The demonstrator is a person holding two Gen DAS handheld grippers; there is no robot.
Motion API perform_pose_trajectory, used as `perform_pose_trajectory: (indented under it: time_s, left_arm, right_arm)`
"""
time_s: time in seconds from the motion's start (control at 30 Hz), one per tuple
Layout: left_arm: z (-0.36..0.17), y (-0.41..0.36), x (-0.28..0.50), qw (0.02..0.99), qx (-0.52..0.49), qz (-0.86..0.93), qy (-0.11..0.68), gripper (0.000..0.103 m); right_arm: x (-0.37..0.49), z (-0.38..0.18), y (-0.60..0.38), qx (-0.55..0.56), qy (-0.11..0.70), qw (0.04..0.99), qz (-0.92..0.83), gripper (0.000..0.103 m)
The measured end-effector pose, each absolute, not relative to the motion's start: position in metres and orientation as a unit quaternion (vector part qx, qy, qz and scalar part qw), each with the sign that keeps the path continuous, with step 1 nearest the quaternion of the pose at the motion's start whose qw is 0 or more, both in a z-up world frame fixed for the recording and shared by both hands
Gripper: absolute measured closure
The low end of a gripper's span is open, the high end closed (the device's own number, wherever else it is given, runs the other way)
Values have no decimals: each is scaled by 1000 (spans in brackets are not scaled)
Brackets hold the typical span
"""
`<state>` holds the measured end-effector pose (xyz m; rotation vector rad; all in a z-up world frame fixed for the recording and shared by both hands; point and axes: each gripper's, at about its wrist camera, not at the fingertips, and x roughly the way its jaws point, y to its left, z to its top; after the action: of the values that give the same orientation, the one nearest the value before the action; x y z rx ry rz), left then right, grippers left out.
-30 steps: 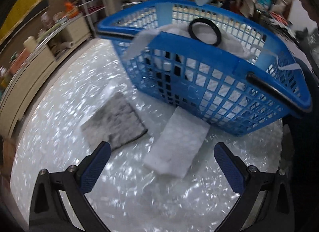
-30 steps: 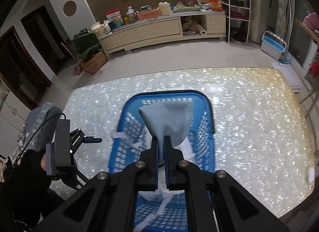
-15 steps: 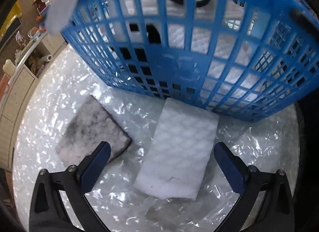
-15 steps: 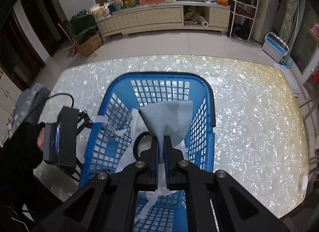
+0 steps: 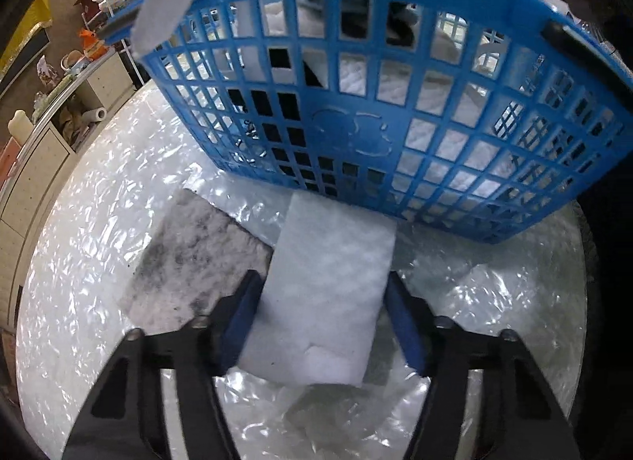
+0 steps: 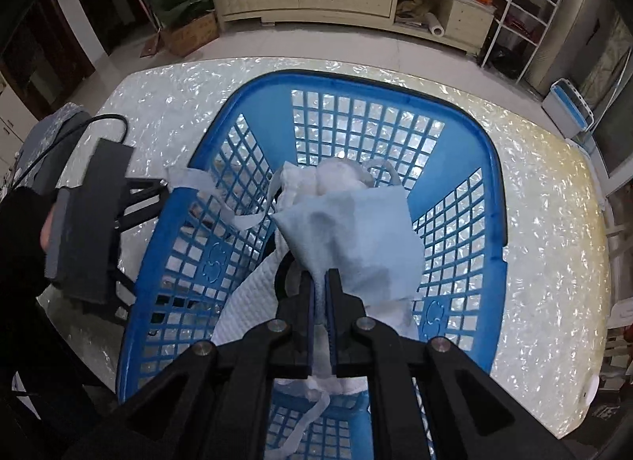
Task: Organize soft objects
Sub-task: 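Carry the light blue cloth with the right gripper into the basket, then open the right gripper to drop the blue cloth while the left gripper grasps the white foam pad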
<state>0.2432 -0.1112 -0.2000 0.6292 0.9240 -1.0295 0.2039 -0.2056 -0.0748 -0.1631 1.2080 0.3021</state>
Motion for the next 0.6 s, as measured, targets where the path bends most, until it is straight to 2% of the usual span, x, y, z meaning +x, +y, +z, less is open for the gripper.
perform_pose_trajectory:
  time_s: [0.3,0.33,0.4,0.47,0.53,0.6]
  left_arm:
    - [-170,-84,220,734,253,-472,417,47]
    - [-165,-80,216,739,251,-470,413,47]
    - [-155,-73,210,744,247,-465,411,47]
    - [-150,-67,208,750,249,-456,409,47]
    - [-142,-60,203,757,248,-446,408,47]
    - [-134,-53,197,764,245,-438,406,47]
  right_arm:
    - [202,-78,-203,-84,566,807,145,96]
    - [201,-77,-203,-85,565,808,143,93]
    - [199,-75,-204,-85,565,809,140,83]
    - [196,-71,-206,-76,563,810,147,55]
    - [191,-67,-207,-75,558,813,151,43]
    - [185,-61,-208,-76,551,817,152,40]
